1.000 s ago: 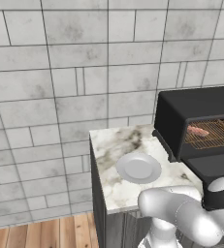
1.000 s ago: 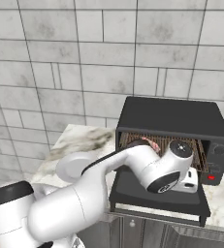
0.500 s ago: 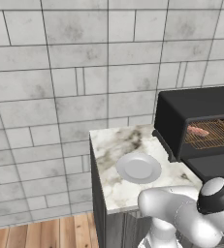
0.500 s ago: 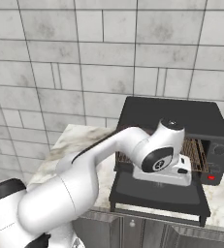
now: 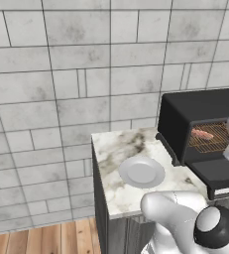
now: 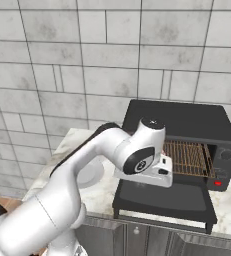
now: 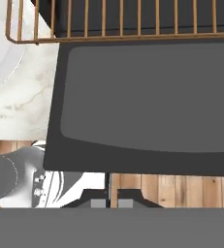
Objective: Open the toaster oven door. Place the baguette on the top rack in the toaster oven and place the steak on the bottom rack.
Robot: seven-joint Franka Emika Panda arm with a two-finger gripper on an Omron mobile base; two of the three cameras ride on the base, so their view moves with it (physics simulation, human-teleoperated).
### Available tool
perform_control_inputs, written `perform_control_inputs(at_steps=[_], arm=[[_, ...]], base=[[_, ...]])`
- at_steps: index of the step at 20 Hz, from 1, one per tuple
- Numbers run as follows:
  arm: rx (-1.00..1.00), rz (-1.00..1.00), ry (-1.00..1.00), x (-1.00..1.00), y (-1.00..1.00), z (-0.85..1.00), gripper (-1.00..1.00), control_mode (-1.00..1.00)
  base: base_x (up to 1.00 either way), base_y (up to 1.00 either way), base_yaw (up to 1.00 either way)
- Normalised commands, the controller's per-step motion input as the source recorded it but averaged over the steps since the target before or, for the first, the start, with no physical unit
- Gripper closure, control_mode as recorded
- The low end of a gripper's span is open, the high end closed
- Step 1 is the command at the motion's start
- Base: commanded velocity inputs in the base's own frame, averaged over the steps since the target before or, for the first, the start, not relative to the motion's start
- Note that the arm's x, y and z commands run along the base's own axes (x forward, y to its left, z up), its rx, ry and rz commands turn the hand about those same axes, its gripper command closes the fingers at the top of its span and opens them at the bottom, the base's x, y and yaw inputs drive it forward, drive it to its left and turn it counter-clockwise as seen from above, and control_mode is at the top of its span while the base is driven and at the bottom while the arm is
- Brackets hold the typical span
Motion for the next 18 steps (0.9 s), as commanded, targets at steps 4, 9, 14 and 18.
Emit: perform_control_inputs(at_steps=[4,9,14,18], arm=[[-0.06,-0.10,-0.03,0.00,0.81,0.18,-1.00,-1.00],[-0.05,-0.11,0.01,0.00,0.69,0.22,-1.00,-1.00],[-0.03,-0.05,0.02,0.00,0.53,0.17,-1.00,-1.00],[0.00,-0.05,0.01,0.00,0.44,0.00,-1.00,-1.00]], base=[[0.00,0.00,0.00],[0.00,0.00,0.00],[0.00,0.00,0.00],[0.00,0.00,0.00]])
